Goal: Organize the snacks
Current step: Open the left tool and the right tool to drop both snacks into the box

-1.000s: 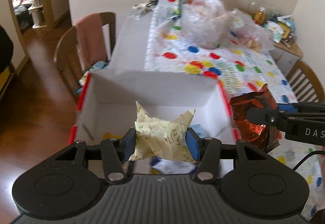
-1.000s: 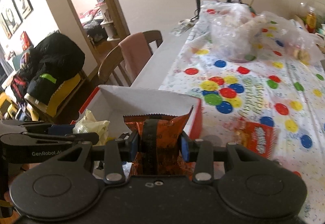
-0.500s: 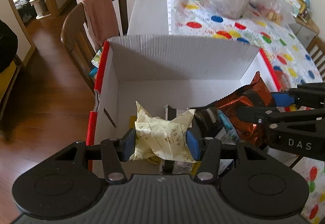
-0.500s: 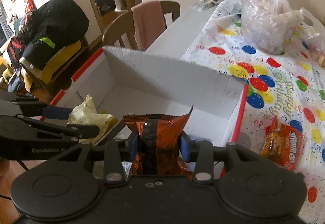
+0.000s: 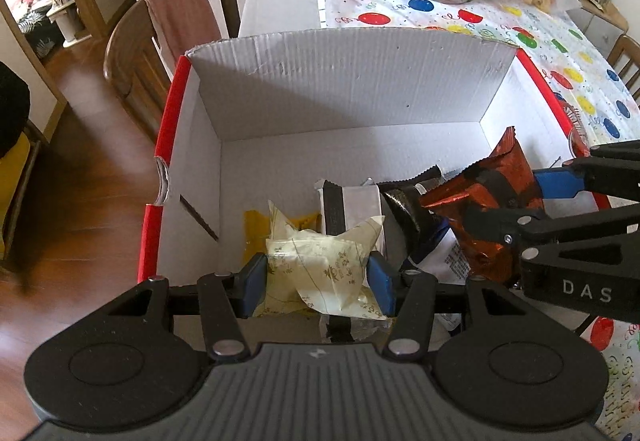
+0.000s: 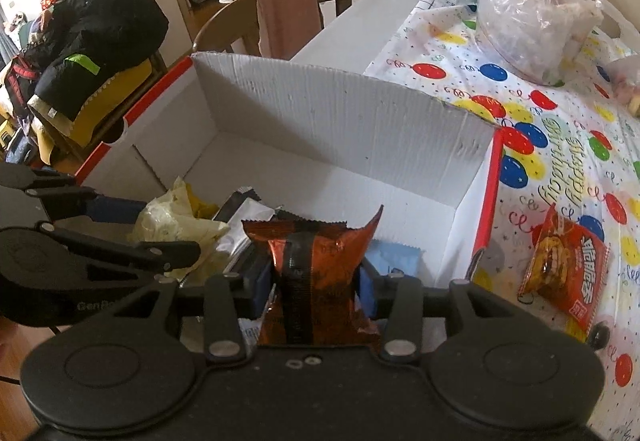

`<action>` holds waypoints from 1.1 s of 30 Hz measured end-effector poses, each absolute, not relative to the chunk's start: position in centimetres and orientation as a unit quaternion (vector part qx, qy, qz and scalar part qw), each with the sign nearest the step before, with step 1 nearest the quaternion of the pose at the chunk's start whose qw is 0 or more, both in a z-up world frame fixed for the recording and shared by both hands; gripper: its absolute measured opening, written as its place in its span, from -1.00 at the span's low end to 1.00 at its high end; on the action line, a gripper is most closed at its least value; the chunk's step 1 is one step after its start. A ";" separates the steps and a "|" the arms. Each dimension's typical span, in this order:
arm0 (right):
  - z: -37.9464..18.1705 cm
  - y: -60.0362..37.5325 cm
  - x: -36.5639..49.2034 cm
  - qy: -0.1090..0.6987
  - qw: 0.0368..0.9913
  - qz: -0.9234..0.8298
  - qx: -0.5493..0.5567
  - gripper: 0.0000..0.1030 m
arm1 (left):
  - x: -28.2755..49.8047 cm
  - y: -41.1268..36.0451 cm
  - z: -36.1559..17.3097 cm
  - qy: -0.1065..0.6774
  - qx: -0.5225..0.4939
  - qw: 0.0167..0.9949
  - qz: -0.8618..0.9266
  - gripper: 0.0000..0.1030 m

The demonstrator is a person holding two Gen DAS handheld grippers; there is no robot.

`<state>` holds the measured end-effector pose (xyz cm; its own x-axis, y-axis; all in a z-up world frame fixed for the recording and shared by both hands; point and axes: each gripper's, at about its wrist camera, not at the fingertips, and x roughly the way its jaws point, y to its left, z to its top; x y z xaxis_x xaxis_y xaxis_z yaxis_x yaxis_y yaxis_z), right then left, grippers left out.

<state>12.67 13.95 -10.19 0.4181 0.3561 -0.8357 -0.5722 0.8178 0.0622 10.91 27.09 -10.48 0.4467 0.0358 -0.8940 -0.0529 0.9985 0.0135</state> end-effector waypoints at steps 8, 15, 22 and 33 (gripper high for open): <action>-9.7 13.1 12.3 0.464 0.835 0.280 -0.102 0.16 | 10.7 26.8 -9.9 0.518 -0.011 0.854 0.031 0.12; -8.2 12.0 11.7 0.455 0.838 0.291 -0.081 0.32 | 9.9 26.6 -8.4 0.504 -0.019 0.863 0.025 0.29; -6.0 10.4 10.8 0.437 0.846 0.300 -0.059 0.55 | 8.8 25.9 -6.4 0.482 -0.030 0.876 0.017 0.42; -2.3 5.8 9.1 0.399 0.865 0.305 -0.022 0.72 | 7.2 24.0 -3.0 0.427 -0.053 0.903 0.007 0.55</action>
<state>9.10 5.79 -2.34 0.4958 0.5097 -0.7031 -0.5454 0.8128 0.2046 7.19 23.95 -3.03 0.6360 -0.0323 -0.7710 -0.0580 0.9943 -0.0895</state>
